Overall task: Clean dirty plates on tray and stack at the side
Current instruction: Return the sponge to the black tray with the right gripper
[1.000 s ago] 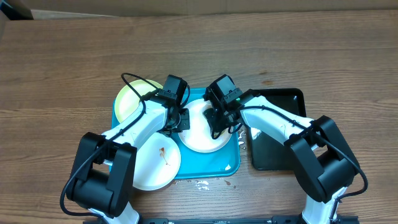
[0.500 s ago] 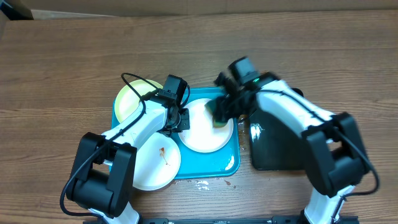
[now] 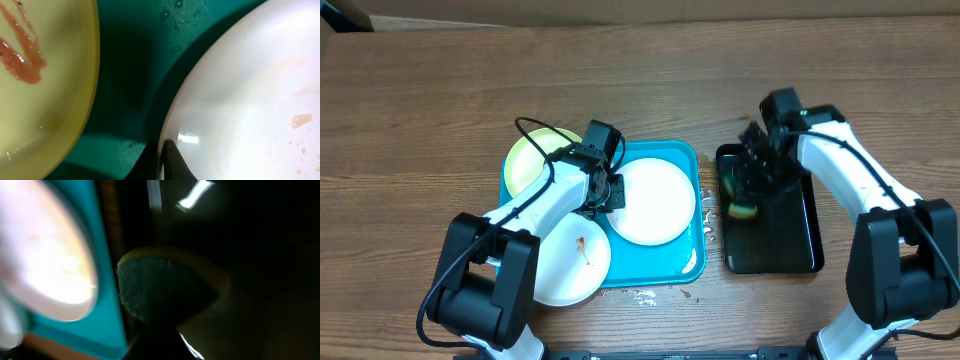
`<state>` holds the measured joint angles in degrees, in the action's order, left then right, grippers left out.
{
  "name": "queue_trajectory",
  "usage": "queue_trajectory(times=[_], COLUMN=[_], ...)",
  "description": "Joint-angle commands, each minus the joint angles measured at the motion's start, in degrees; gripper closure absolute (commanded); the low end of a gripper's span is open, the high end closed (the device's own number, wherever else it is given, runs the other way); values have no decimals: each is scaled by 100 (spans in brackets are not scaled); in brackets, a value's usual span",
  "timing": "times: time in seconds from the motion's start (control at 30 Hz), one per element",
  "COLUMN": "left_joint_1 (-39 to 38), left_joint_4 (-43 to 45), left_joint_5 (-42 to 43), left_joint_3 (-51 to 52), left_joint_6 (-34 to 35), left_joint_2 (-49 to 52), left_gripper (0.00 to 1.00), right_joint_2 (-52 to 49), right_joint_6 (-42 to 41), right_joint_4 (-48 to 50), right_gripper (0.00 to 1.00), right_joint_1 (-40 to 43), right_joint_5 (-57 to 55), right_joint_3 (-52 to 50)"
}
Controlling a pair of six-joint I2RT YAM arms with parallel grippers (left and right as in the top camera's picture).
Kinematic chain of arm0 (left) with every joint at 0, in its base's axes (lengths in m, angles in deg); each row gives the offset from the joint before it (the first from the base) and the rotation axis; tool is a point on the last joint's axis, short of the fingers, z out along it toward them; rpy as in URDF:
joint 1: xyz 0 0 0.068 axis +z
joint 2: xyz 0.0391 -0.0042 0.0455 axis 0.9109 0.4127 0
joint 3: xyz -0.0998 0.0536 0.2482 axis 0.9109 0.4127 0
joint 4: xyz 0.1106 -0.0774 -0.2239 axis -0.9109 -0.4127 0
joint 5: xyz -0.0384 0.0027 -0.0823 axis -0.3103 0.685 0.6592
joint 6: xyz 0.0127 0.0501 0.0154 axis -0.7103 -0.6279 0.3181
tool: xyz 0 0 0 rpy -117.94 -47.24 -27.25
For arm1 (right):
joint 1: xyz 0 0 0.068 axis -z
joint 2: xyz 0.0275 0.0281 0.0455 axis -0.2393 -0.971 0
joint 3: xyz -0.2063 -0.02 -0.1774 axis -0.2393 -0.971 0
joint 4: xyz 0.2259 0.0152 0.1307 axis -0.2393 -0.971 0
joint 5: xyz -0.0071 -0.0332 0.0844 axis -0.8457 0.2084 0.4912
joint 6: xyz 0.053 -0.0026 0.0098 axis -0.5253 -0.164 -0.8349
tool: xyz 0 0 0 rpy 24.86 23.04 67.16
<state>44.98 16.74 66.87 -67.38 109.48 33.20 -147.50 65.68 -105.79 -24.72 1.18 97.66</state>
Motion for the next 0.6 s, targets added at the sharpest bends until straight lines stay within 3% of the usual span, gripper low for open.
queue_trajectory(times=[0.0,0.2,0.23,0.3,0.4,0.57], left_joint_1=[-44,-44,-44,-44,-44,-44], left_joint_4=[-57,-57,-57,-59,-55,-57], left_joint_5=[-85,-85,-85,-85,-85,-83], left_joint_3=[61,61,61,61,61,61], left_joint_6=[15,13,13,13,15,15], left_joint_2=[98,98,98,98,98,98], left_gripper=[96,94,94,93,90,87], right_joint_2=[90,90,90,90,90,90], right_joint_6=[-664,-968,-968,-966,-966,-929], right_joint_4=[376,1172,1226,1294,1244,1049], right_gripper=[96,96,91,62,45,38], right_joint_1=[2,2,2,2,2,-2], right_joint_5=[-1141,-1888,-1952,-1963,-1958,-1897], right_joint_3=[-546,-1145,-1204,-1300,-1338,-1335])
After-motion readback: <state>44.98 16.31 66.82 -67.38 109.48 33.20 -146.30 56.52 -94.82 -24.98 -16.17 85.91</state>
